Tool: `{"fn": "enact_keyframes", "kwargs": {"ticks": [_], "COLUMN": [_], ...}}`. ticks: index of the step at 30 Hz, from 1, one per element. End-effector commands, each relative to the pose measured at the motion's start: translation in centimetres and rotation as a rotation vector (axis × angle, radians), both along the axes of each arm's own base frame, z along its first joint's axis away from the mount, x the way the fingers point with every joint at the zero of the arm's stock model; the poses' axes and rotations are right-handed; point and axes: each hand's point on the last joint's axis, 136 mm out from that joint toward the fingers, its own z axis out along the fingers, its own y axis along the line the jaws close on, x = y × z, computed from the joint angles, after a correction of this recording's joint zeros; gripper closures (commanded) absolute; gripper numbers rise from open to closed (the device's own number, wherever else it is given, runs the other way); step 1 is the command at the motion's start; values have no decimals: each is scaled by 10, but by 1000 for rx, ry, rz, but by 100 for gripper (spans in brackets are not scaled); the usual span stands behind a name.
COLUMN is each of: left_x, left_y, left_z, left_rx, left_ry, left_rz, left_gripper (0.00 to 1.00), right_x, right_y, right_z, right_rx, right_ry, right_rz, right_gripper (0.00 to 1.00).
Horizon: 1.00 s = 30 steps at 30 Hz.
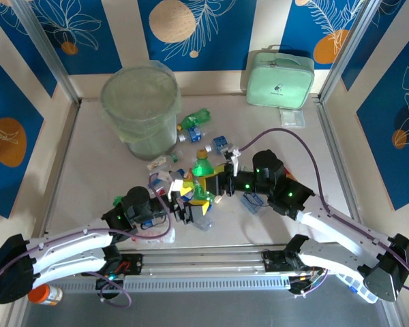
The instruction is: Put the plastic bottles in the bin
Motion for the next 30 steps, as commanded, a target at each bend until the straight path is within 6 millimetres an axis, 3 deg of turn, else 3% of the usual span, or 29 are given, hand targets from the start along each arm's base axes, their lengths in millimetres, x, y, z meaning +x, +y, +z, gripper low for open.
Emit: {"fn": "enact_keyframes", "kwargs": {"ticks": [1,7,18,24,30], "left_x": [4,-2,-12,-19,-11], "left_y": [6,4,-6,-9,-6], "left_z": [10,15,16,19,17], "left_rx": [-34,-55,-59,-70,-27], "left_ry": [-49,-62,-73,-88,-78], "left_rz": [26,-9,-97,-143,-96], "left_gripper": [0,10,48,55,57], "right_x": [-9,-22,-26,-23,-21], "right_y": [7,14,6,5,-4], "right_z": [4,2,4,4,11], "right_rx": [41,16,65,76,55], "right_ry": [-60,-132,-157,-150,-211], "right_rz": [72,82,48,28,-42], "right_gripper": [48,48,49,47,10]}}
